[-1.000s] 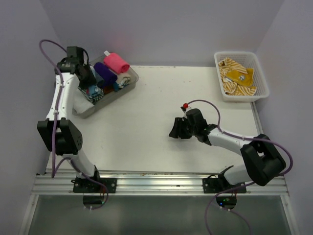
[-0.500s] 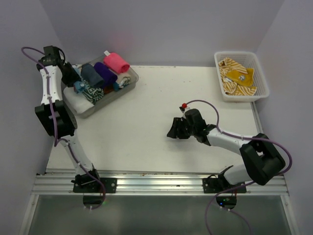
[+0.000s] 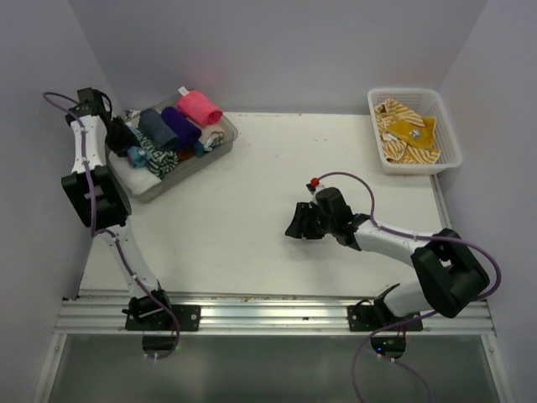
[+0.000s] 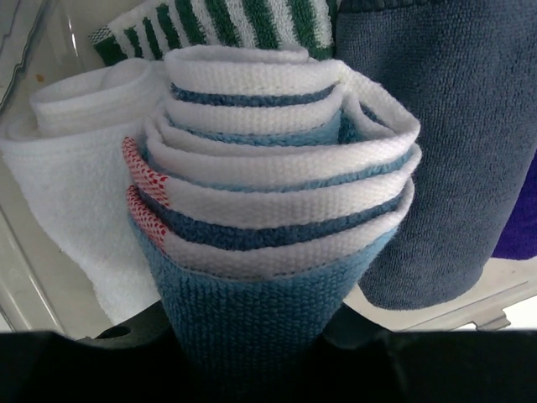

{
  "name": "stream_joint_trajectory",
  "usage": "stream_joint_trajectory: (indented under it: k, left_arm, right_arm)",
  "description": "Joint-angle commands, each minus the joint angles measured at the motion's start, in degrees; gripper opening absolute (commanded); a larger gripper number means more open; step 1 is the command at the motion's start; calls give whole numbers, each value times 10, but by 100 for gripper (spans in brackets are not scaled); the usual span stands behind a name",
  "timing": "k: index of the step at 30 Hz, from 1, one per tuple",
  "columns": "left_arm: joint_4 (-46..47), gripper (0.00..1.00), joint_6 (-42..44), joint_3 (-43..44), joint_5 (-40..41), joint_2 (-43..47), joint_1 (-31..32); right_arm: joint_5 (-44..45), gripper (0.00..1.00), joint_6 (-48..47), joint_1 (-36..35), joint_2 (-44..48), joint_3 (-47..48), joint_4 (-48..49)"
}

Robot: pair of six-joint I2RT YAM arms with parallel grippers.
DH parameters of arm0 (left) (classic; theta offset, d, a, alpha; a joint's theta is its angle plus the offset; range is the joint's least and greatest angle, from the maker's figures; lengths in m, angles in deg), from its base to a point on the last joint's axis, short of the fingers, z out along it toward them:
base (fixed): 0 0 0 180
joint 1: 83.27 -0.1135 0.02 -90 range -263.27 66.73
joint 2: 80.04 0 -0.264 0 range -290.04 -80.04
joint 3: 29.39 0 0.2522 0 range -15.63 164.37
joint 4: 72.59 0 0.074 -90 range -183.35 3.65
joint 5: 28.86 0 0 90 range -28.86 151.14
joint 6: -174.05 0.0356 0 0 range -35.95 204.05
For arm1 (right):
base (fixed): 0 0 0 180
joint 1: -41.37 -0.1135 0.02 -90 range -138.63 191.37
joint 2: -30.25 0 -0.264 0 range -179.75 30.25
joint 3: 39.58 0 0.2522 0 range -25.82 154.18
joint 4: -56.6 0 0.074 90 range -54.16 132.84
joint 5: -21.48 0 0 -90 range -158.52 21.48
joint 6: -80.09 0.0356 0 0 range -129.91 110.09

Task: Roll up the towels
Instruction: Place the rolled towel into the container

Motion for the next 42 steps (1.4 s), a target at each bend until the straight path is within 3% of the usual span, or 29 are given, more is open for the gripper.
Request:
stream_joint_trajectory:
  k: [1,5,7,9,12,29,32,34,35,36,39,42]
  left_arm:
    - [10,32,7,35,-15,-15,-1]
    - [10,35,3,50,-18,-38,-1]
    - [4,57,3,58,-10,-45,-1]
    - [1,71,3,53,-4,-42,-2]
    - [4,81,1,49,4,-28,-1]
    - [9,91,-5,64,46,96,-1]
    - [18,91,-1,56,53,110,1]
    - [32,82,4,35,49,118,4]
    - [42,77,6,28,43,120,8]
    - [47,58,7,13,40,120,10]
    - [68,39,8,-17,40,115,19]
    - [83,39,7,-45,39,98,19]
  right_arm:
    - [5,49,7,-5,2,-2,20]
    - [6,49,7,-7,1,-4,18]
    - [7,49,7,-9,2,-5,17]
    - [9,49,8,-9,4,-5,16]
    - [10,49,11,-12,5,-5,17]
    - [14,49,13,-33,-9,5,22]
    - [14,49,14,-34,-11,5,23]
    - [16,49,14,-36,-12,7,23]
    - [16,49,13,-37,-15,8,23]
    - [16,49,13,-39,-15,9,22]
    - [19,48,13,-41,-15,13,19]
    - [24,48,13,-45,-11,14,13]
